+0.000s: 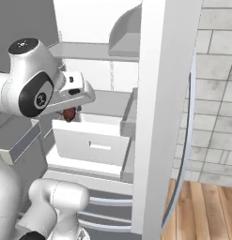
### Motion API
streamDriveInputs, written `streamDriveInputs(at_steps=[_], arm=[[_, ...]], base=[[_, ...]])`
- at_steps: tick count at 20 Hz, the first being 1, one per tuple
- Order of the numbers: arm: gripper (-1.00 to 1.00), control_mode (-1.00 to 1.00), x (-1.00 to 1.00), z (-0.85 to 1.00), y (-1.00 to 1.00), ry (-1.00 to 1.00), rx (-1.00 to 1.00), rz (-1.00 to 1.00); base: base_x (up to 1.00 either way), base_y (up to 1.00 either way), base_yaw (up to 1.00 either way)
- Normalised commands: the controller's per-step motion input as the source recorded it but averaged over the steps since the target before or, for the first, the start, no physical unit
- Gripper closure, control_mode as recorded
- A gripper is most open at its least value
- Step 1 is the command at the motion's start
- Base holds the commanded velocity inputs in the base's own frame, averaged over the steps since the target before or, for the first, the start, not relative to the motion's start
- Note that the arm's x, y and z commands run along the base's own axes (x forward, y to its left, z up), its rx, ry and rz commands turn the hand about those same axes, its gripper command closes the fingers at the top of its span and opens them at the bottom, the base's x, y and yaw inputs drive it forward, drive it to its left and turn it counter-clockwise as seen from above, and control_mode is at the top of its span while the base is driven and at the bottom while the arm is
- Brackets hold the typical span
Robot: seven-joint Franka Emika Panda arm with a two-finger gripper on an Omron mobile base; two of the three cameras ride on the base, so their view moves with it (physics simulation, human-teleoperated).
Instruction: Retrieve the sausage and cheese from the fridge and place them on the cutting board on the counter.
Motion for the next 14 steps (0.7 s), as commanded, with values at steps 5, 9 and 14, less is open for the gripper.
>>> streamDriveInputs(at_steps=[5, 9, 14], arm=[[1.0, 1.0, 0.0, 0.0, 0.0, 0.0, 0.0, 0.0], [1.0, 1.0, 0.0, 0.0, 0.0, 0.0, 0.0, 0.0], [1.0, 1.0, 0.0, 0.0, 0.0, 0.0, 0.0, 0.0]], base=[[-0.99, 0.0, 0.09], [-0.86, 0.0, 0.18], [0.01, 0.19, 0.61]])
